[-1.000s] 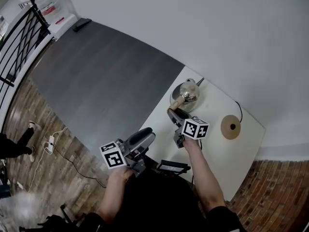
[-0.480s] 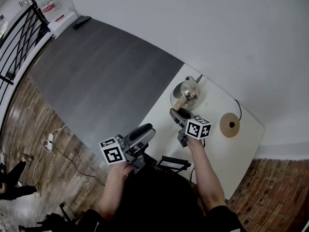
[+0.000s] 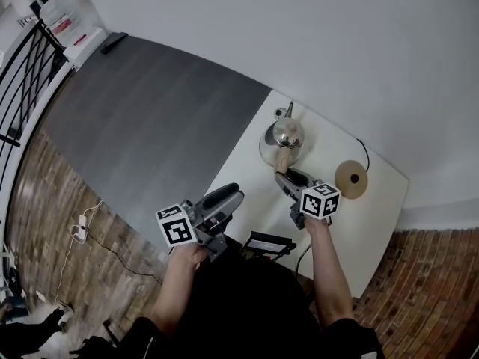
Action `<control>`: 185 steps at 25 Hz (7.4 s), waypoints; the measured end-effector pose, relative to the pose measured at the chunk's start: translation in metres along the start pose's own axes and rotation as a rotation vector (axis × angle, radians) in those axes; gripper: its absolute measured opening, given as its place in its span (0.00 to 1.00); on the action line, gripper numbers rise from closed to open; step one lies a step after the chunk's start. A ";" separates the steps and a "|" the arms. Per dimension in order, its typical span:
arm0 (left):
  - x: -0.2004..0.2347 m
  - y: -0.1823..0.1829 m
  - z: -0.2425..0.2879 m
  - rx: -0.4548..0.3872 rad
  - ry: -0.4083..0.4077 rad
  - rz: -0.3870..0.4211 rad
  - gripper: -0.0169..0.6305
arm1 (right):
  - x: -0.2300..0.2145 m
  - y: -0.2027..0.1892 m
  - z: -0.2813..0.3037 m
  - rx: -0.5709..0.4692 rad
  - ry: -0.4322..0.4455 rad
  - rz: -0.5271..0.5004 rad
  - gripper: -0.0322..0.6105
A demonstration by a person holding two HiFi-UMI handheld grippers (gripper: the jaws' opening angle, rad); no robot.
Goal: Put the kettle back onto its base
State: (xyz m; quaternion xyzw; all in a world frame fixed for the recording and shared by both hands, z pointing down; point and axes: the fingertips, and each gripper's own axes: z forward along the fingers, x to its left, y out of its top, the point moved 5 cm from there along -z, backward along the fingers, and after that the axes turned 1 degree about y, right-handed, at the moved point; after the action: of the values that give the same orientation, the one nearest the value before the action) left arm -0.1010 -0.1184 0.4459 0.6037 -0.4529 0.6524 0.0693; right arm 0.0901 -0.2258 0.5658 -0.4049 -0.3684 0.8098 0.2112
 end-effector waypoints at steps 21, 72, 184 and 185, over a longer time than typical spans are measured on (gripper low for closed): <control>0.000 -0.002 0.003 0.006 0.014 -0.002 0.32 | -0.004 0.001 -0.005 0.088 -0.322 -0.063 0.30; 0.001 0.000 0.010 0.012 -0.004 -0.007 0.32 | -0.026 0.067 -0.058 -0.185 -0.479 -0.295 0.30; -0.019 -0.048 0.058 0.152 -0.017 -0.001 0.32 | -0.141 0.012 -0.275 -0.489 -0.790 -0.129 0.30; -0.019 -0.048 0.057 0.152 -0.017 -0.001 0.32 | -0.140 0.012 -0.274 -0.487 -0.788 -0.132 0.30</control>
State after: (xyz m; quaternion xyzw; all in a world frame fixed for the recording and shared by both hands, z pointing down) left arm -0.0238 -0.1204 0.4463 0.6131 -0.4024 0.6796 0.0198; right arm 0.3941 -0.2063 0.5171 -0.0800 -0.6248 0.7767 0.0049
